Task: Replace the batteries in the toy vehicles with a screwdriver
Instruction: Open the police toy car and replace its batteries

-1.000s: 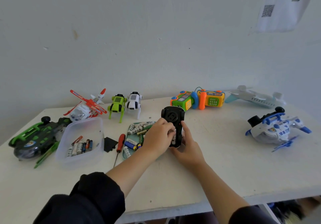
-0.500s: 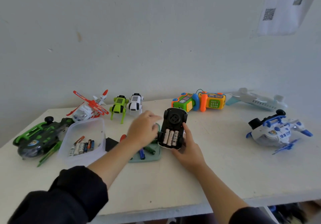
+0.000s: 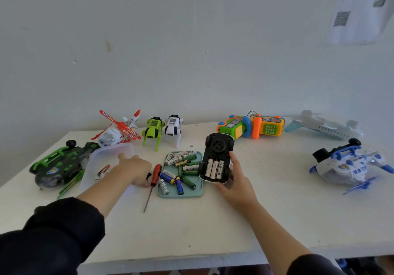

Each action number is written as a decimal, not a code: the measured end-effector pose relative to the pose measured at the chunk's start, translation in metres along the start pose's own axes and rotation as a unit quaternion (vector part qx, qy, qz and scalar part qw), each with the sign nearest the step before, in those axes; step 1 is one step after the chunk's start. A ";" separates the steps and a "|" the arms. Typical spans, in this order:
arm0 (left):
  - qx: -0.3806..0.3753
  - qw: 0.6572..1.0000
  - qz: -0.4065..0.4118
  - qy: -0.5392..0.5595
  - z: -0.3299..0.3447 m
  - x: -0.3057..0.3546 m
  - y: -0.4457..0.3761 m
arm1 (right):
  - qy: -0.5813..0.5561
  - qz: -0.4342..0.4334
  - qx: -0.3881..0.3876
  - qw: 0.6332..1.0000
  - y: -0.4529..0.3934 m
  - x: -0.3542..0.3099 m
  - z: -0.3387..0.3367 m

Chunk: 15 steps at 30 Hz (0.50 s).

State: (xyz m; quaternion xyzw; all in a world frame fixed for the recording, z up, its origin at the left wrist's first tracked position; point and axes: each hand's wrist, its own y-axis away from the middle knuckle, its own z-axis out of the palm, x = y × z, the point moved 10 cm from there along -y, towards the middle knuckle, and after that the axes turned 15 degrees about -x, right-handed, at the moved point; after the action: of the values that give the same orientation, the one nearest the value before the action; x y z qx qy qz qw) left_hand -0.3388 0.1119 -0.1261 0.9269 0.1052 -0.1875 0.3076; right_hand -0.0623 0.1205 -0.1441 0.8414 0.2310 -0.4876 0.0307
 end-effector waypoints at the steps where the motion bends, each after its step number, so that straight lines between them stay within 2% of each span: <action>1: 0.016 1.000 0.001 -0.002 -0.002 0.000 0.002 | -0.001 0.001 -0.001 1.000 0.000 0.000 0.000; 8: 0.162 0.987 0.002 -0.014 -0.014 0.008 0.017 | -0.003 0.001 -0.003 1.000 0.001 -0.001 0.000; 11: 0.167 0.986 -0.003 0.007 -0.011 0.007 0.016 | -0.007 -0.003 -0.006 1.000 0.002 -0.003 0.001; 13: 0.168 0.984 0.006 0.067 -0.013 0.000 0.014 | -0.010 -0.004 -0.008 1.000 0.001 -0.003 0.000; 15: 0.195 0.965 0.032 0.175 -0.022 -0.012 0.018 | -0.010 -0.003 -0.007 1.000 0.002 -0.004 0.000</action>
State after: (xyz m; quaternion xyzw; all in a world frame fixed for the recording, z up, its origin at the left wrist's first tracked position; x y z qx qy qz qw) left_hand -0.3382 0.1096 -0.0951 0.9901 0.0894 -0.0297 0.1037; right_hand -0.0632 0.1175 -0.1415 0.8356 0.2369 -0.4942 0.0375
